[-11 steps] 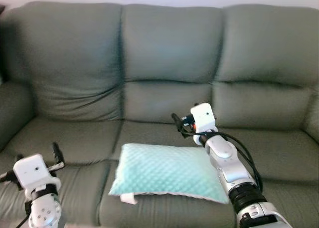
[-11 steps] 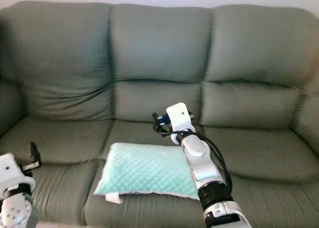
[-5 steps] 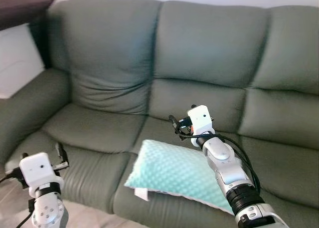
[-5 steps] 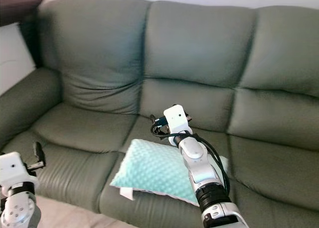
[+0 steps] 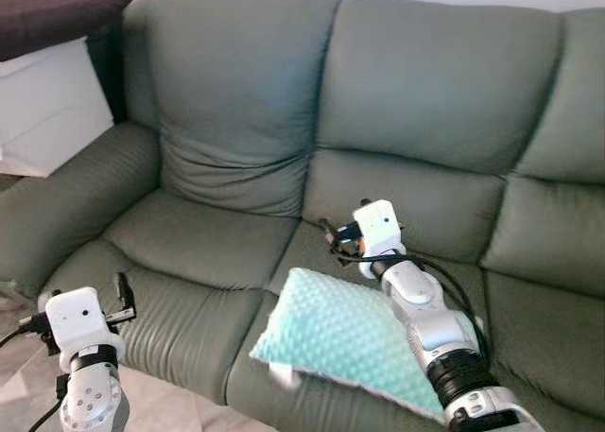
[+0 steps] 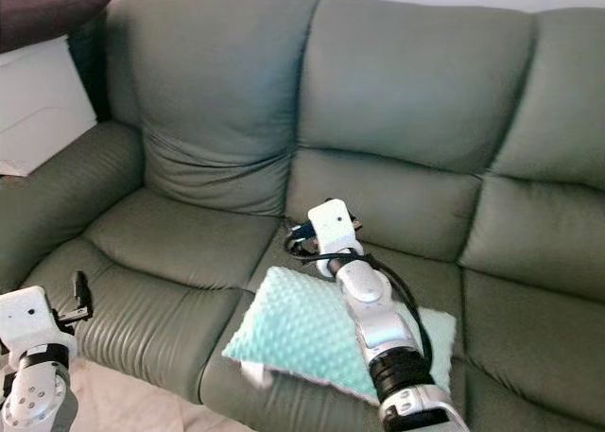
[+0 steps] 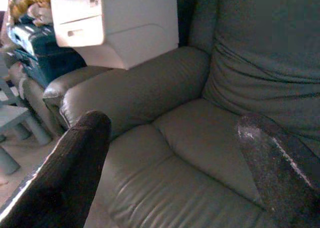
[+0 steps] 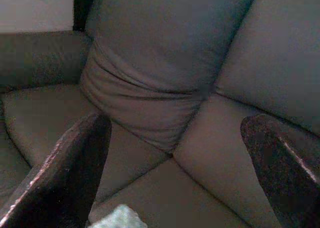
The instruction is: Move the pillow to the sofa
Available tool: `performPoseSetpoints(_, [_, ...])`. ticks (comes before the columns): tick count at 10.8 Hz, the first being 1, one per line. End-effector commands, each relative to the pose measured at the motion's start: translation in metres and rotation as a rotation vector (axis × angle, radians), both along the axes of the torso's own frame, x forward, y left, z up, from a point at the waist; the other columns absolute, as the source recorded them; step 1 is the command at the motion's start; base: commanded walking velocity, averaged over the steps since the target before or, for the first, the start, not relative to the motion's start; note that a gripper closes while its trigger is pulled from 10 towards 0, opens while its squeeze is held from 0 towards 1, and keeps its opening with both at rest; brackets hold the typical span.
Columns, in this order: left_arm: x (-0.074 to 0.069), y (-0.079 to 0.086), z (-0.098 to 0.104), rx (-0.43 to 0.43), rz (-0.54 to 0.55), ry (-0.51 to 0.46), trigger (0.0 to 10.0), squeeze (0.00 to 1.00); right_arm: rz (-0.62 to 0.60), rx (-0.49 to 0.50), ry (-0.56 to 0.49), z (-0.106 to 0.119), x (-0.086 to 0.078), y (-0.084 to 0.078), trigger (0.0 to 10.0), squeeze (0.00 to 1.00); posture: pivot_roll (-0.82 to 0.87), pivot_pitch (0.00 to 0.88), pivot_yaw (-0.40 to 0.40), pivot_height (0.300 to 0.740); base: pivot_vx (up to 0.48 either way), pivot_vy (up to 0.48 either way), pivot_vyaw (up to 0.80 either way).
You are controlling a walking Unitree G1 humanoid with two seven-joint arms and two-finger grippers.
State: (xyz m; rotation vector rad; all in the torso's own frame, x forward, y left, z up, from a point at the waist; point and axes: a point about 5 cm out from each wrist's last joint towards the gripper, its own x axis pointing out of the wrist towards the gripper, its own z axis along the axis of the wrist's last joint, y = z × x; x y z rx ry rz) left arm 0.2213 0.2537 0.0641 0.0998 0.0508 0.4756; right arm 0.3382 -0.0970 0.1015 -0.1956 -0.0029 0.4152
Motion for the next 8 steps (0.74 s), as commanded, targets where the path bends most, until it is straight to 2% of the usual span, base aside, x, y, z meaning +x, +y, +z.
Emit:
performPoseSetpoints(1, [0.0002,0.0023,0.0049,0.009,0.011,-0.015,10.0,0.00,-0.001,0.003,-0.004,0.0004,0.0003,-0.0002,10.0,0.00,-0.12,0.000,0.042,0.740,0.000,0.000,0.80])
performPoseSetpoints(8, [0.0013,-0.0026,0.0023,-0.033,0.000,-0.010,10.0,0.00,0.012,0.003,-0.007,0.0010,0.0001,0.0005,10.0,0.00,-0.13,0.000,0.039,0.740,0.000,0.000,0.80])
